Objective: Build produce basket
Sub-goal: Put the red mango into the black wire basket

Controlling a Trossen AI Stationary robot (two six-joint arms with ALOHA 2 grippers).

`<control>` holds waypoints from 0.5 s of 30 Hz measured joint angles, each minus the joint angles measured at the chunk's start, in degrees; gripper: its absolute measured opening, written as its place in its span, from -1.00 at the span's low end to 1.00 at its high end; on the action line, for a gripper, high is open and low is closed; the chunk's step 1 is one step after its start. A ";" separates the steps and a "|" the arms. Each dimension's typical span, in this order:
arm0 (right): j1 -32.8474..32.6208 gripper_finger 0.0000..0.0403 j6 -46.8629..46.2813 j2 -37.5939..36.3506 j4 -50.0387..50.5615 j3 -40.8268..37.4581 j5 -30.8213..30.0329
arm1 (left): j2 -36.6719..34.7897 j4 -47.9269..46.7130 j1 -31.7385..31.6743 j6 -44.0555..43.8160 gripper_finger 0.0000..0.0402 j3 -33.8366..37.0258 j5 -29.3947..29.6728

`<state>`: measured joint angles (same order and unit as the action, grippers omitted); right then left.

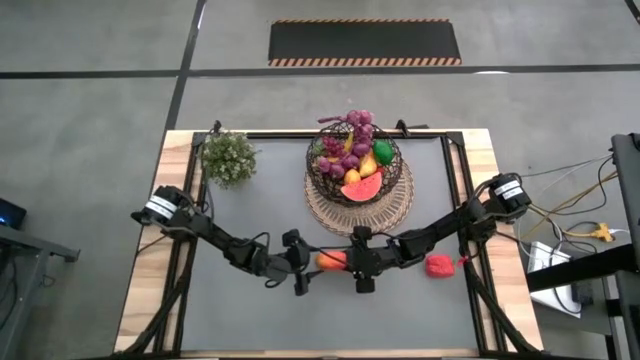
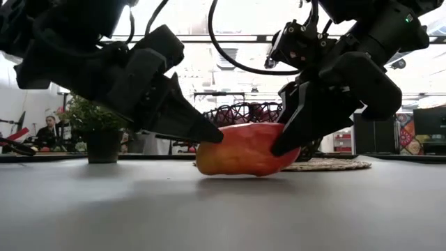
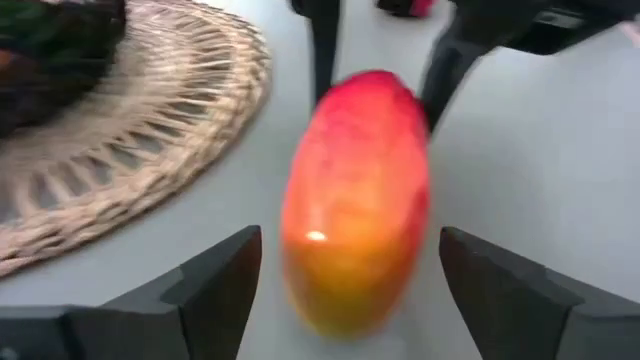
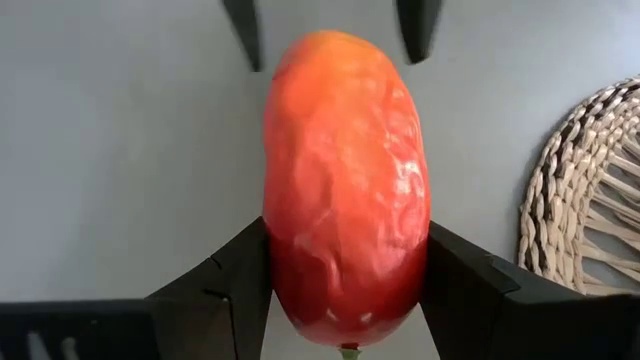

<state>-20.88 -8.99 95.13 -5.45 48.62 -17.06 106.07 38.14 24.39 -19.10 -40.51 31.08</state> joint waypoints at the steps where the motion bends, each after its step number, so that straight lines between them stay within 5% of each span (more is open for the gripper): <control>1: 0.00 -0.05 0.02 0.00 0.01 0.00 -0.02 | 0.45 0.61 -0.13 0.02 0.44 0.00 -0.56; 8: 0.02 -0.02 -0.03 0.00 0.01 0.00 -0.01 | 1.44 0.76 -0.46 0.39 0.42 -0.07 -0.71; 15: 0.06 0.31 -1.56 0.00 -0.25 0.00 0.00 | 1.44 0.92 -0.45 1.28 0.09 -0.07 -0.68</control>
<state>-20.82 -10.55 95.13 -5.70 48.62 -17.06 107.50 39.05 23.94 -17.82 -40.58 30.40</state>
